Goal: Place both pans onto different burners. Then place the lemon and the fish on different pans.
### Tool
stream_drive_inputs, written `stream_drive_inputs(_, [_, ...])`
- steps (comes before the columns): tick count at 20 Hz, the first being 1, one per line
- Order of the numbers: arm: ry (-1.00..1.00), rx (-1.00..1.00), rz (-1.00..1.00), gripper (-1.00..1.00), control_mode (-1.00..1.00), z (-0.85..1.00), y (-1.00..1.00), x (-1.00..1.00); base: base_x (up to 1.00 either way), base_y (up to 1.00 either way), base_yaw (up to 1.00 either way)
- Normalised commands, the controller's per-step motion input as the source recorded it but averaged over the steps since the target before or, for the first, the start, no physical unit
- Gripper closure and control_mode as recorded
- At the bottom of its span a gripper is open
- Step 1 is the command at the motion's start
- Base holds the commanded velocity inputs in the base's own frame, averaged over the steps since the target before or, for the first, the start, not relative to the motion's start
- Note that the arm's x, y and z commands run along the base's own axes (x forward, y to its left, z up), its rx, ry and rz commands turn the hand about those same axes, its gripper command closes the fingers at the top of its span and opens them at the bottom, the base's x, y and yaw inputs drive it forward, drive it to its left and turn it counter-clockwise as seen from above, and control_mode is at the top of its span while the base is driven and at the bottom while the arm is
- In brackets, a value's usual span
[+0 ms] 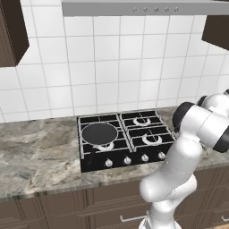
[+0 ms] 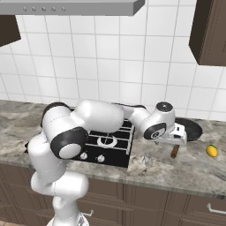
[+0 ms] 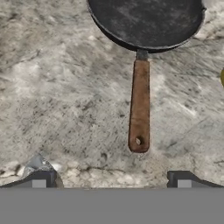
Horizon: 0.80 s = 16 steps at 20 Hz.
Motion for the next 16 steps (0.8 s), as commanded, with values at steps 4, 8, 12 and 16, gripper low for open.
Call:
stream_drive_inputs(4, [0.00,0.00,0.00,-1.00,-1.00,-0.20,-0.17,0.14,0.00,0.00,0.00])
stream_drive_inputs(8, [0.00,0.00,0.00,-1.00,-1.00,-0.19,-0.16,0.14,0.00,0.00,0.00])
stream_drive_inputs(12, [0.00,0.00,0.00,-1.00,-1.00,-0.07,-0.16,0.11,0.00,0.00,0.00])
stream_drive_inputs(16, [0.00,0.00,0.00,-1.00,-1.00,-0.11,-0.06,0.12,0.00,0.00,0.00])
